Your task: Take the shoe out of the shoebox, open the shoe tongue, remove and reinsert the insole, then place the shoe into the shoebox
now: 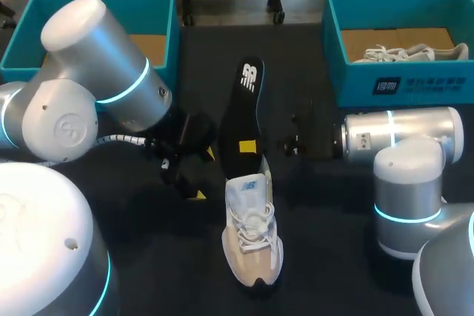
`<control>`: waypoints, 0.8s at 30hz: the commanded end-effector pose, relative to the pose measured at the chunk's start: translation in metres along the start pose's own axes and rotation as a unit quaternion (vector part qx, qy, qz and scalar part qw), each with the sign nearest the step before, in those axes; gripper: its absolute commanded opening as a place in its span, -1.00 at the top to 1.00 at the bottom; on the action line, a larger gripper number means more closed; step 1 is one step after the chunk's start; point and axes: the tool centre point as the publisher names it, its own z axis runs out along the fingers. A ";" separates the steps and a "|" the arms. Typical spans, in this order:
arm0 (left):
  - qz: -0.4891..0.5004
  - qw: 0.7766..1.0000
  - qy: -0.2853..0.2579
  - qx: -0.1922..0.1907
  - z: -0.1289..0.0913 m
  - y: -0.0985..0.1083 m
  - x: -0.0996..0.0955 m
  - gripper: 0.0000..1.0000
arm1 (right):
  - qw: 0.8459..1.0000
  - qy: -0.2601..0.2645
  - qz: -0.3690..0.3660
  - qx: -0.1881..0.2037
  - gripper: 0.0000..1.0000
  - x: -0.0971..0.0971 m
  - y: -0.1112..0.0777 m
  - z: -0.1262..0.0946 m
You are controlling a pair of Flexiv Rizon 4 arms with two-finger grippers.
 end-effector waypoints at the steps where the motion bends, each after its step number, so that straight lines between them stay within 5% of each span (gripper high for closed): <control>1: 0.000 1.000 -0.002 -0.001 0.001 0.000 0.000 -1.00 | 1.000 -0.003 0.003 -0.006 1.00 0.001 -0.006 0.002; 24: 0.000 1.000 -0.002 -0.001 0.001 0.000 0.000 -1.00 | 1.000 0.002 -0.001 0.016 1.00 -0.013 0.002 -0.015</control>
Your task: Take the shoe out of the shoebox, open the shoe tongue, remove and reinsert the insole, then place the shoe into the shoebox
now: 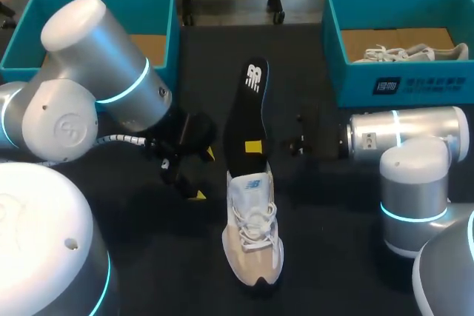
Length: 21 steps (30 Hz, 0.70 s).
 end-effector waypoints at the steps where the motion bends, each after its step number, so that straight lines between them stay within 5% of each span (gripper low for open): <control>1: 0.000 1.000 -0.002 -0.001 0.001 0.000 0.000 -1.00 | 1.000 0.006 0.003 0.011 1.00 -0.006 0.003 -0.004; 21: 0.000 1.000 -0.002 -0.001 0.001 0.000 0.000 -1.00 | 0.999 0.020 0.009 0.035 1.00 -0.012 -0.001 0.000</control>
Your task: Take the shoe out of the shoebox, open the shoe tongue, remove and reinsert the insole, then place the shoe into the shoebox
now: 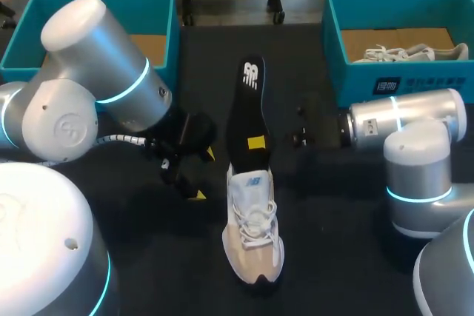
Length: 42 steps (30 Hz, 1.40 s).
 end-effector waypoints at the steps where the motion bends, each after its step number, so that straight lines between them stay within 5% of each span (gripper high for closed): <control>1: 0.000 1.000 -0.002 -0.001 0.001 0.000 0.000 -1.00 | 1.000 0.001 0.001 -0.001 1.00 -0.002 -0.007 0.003; 24: 0.000 1.000 -0.002 -0.001 0.001 0.000 0.000 -1.00 | 0.998 0.059 0.006 0.006 1.00 0.004 -0.034 0.009; 42: -0.011 1.000 -0.003 -0.009 0.005 -0.002 -0.001 -1.00 | 0.998 0.067 0.006 0.012 1.00 0.002 -0.031 0.009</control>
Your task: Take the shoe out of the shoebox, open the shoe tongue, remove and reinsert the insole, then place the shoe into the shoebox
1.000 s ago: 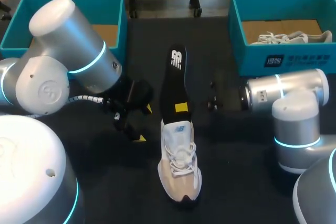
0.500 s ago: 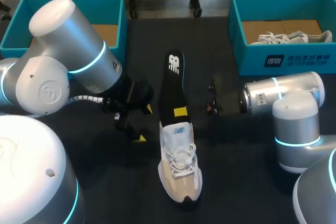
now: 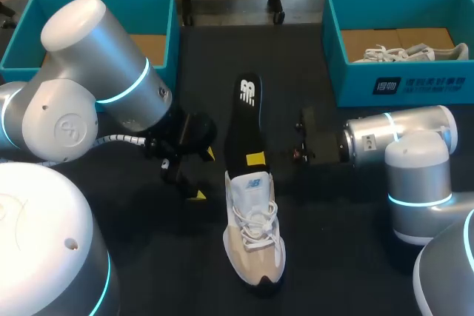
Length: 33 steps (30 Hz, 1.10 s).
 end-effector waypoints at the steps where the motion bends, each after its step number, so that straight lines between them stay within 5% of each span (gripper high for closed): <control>1: -0.013 1.000 -0.004 -0.013 0.007 -0.003 -0.003 -1.00 | 1.000 0.006 0.002 0.005 1.00 -0.005 0.000 0.002; 33: -0.034 0.999 -0.018 -0.038 0.026 -0.004 -0.009 -1.00 | 0.997 0.047 0.061 -0.006 1.00 -0.009 -0.045 0.013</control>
